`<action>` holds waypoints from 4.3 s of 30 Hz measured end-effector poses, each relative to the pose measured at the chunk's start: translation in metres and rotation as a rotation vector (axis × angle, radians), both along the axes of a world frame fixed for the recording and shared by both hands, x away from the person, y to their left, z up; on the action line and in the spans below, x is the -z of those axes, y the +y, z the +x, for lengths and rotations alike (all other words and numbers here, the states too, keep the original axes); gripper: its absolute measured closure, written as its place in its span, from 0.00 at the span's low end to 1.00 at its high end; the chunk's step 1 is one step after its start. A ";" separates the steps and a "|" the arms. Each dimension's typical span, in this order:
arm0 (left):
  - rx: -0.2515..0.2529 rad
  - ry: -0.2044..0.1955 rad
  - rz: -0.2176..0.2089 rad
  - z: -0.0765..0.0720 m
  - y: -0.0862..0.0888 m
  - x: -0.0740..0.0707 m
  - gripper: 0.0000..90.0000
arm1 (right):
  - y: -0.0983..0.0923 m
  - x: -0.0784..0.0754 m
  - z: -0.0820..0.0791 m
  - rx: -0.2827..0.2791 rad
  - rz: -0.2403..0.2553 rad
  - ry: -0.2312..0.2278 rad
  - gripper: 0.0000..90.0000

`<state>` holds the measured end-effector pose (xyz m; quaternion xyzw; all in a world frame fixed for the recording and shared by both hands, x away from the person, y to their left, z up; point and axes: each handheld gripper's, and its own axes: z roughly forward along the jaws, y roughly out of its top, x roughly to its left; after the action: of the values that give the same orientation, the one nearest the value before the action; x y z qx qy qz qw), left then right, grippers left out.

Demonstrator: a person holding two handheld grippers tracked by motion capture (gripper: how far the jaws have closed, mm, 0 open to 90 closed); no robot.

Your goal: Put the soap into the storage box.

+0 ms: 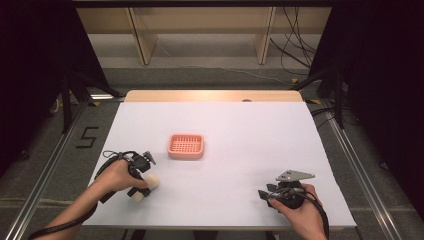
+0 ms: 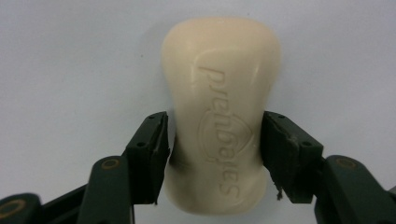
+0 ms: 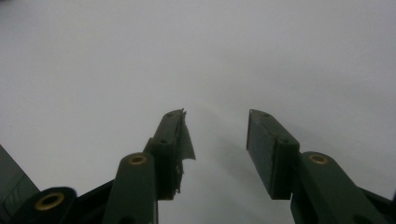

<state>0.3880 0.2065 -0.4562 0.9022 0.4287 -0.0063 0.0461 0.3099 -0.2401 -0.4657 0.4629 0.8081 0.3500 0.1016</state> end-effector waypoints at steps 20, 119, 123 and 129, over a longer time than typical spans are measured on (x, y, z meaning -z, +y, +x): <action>0.005 -0.011 -0.003 0.000 -0.002 0.003 0.53 | 0.001 0.001 0.000 0.000 0.000 0.015 0.63; 0.018 -0.350 -0.251 -0.006 0.006 -0.026 0.54 | 0.002 -0.002 -0.002 0.025 0.034 -0.008 0.63; 0.027 -0.355 -0.252 -0.004 0.006 -0.027 0.54 | 0.001 -0.002 -0.002 0.016 0.024 -0.011 0.63; 0.019 -0.361 -0.257 -0.003 0.003 -0.029 0.54 | 0.002 -0.003 -0.002 0.024 0.029 0.003 0.63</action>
<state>0.3847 0.2094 -0.4268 0.8795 0.4005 0.1002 0.2368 0.3076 -0.2381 -0.4631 0.4745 0.7974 0.3597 0.0981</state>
